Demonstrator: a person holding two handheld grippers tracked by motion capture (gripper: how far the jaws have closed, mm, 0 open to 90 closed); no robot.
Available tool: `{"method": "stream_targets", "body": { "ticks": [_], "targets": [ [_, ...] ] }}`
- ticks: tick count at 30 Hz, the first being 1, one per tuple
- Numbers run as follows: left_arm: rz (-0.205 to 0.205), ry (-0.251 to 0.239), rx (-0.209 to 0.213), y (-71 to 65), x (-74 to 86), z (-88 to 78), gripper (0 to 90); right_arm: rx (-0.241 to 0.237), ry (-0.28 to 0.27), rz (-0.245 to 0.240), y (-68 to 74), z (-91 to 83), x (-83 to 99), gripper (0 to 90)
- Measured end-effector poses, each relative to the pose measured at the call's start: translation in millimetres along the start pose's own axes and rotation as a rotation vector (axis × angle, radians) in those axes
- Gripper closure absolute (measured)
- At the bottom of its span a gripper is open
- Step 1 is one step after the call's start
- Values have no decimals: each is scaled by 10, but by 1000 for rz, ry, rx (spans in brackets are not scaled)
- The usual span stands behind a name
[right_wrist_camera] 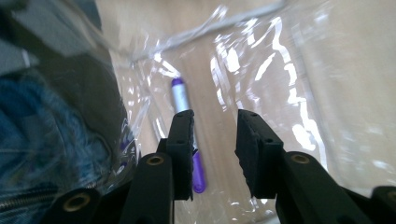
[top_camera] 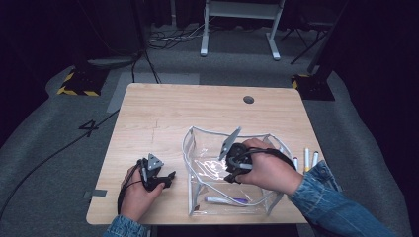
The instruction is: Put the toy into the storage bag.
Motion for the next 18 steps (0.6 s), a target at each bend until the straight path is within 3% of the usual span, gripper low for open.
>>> {"method": "stream_targets", "body": {
  "ticks": [5,7,8,18],
  "targets": [
    [0,0,0,-1,0,0,295,74,-111,50,-100,-461,82,670],
    [1,1,0,0,0,-1,295,120,-157,88,-199,-688,230,666],
    [3,1,0,1,0,-1,295,120,-157,88,-199,-688,230,666],
    [0,0,0,0,0,0,295,277,-279,306,-544,-1214,1067,659]
  ]
}}
Point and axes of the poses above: each handheld gripper's, and its own axes: z roughly forward along the jaws, x roughly out of its underside, y roughly to its left, the point moved 3 cm from there along z, roughly forward along the jaws, and after that the axes turned 9 degrees about -y, right-handed, at the moved point
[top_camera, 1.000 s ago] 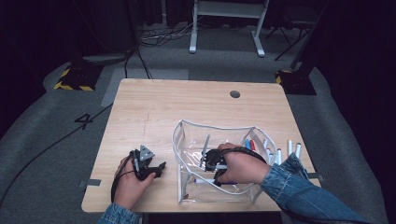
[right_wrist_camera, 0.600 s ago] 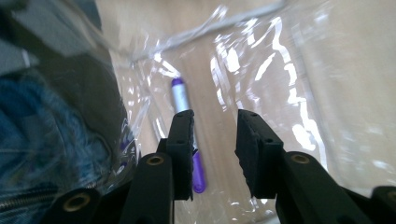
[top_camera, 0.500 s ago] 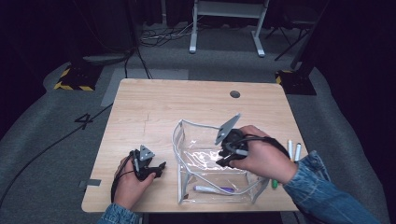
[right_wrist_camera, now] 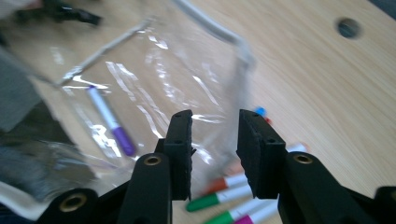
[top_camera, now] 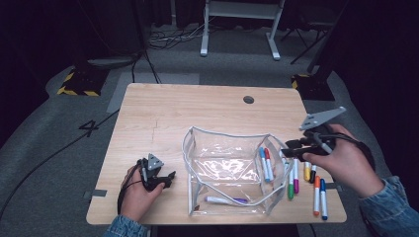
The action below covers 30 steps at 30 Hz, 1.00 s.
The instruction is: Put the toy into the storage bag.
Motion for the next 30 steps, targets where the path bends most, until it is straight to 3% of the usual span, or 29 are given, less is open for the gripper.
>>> {"method": "stream_targets", "body": {
  "ticks": [1,6,12,17,23,27,30],
  "targets": [
    [1,0,0,1,0,0,295,42,-2,25,-97,-47,100,655],
    [0,0,0,0,0,0,295,141,22,125,-444,-132,510,642],
    [1,0,0,0,0,0,295,194,76,248,-732,-54,1060,630],
    [1,0,0,1,0,0,295,197,124,338,-734,25,1549,617],
    [1,-1,-1,-1,0,0,295,222,187,391,-683,177,2065,602],
    [1,-1,-1,-1,0,0,295,229,225,411,-652,288,2292,615],
    [1,-1,-1,-1,0,0,295,262,254,412,-636,335,2399,644]
  ]
}}
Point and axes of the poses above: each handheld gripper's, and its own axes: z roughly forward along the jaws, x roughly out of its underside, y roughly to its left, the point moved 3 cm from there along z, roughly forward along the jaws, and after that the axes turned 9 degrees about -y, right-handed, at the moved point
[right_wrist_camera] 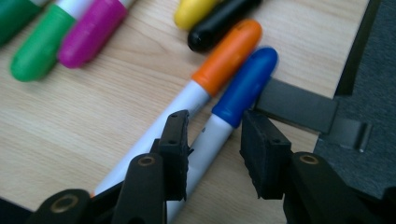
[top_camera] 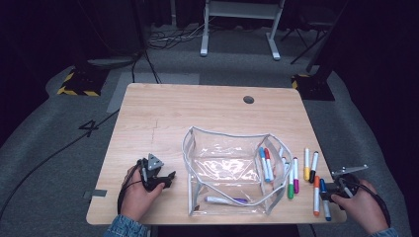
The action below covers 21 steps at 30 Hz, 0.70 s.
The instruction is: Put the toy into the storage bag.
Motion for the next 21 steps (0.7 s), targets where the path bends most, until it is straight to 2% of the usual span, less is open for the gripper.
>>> {"method": "stream_targets", "body": {
  "ticks": [3,6,10,13,16,21],
  "targets": [
    [-1,-1,0,-1,0,1,295,11,15,7,-2,17,28,672],
    [0,0,0,0,0,0,295,29,28,14,-15,12,48,759],
    [1,0,0,0,0,0,295,46,29,38,-53,-6,57,771],
    [0,0,0,0,0,0,295,44,9,48,-75,-62,29,772],
    [0,0,0,0,0,0,295,23,-26,59,-69,-189,-61,772],
    [-1,0,0,-1,0,0,295,-11,-108,20,6,-449,-317,772]
  ]
}}
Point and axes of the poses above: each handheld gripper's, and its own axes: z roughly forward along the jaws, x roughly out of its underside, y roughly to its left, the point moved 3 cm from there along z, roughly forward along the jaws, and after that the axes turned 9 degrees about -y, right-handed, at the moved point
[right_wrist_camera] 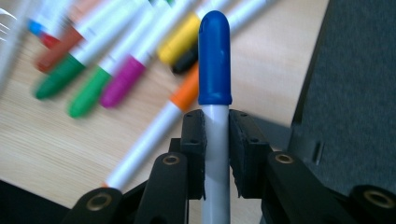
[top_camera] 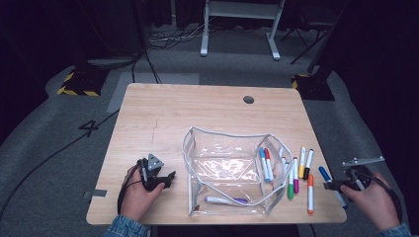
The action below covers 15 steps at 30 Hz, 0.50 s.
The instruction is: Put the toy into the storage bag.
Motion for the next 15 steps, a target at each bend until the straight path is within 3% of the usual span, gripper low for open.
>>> {"method": "stream_targets", "body": {
  "ticks": [6,15],
  "targets": [
    [1,1,1,1,0,0,295,-43,-70,-70,203,-277,-404,772],
    [1,2,1,1,-1,-1,295,-139,-141,-198,646,-584,-1012,772]
  ]
}}
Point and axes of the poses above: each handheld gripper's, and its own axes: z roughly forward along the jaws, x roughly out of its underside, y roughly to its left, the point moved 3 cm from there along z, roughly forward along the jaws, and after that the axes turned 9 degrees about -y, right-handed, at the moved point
